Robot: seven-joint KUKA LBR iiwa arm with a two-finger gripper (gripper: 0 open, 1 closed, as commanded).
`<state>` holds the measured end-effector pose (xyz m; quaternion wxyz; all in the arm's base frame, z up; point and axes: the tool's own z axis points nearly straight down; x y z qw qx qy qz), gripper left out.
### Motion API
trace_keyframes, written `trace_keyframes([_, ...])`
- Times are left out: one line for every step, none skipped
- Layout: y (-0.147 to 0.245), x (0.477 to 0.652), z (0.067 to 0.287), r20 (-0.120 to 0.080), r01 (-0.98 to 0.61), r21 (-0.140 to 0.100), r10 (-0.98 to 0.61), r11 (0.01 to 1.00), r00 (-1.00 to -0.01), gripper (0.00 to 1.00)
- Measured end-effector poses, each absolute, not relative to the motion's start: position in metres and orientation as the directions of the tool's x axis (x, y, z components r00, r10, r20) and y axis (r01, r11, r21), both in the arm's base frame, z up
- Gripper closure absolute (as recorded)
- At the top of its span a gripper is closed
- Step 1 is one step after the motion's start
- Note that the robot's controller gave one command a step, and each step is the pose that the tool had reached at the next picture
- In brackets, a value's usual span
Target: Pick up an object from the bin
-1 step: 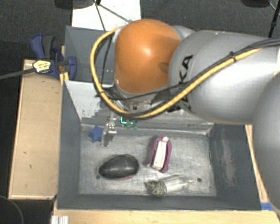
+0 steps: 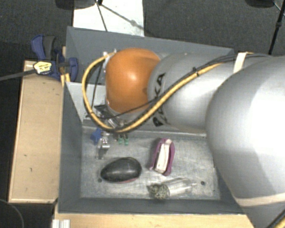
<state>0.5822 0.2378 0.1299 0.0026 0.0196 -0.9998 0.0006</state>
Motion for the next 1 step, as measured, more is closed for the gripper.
trace_keyframes([0.1924,0.5786,0.0692,0.003,0.045,-0.002,0.045,0.999,-0.999,0.00])
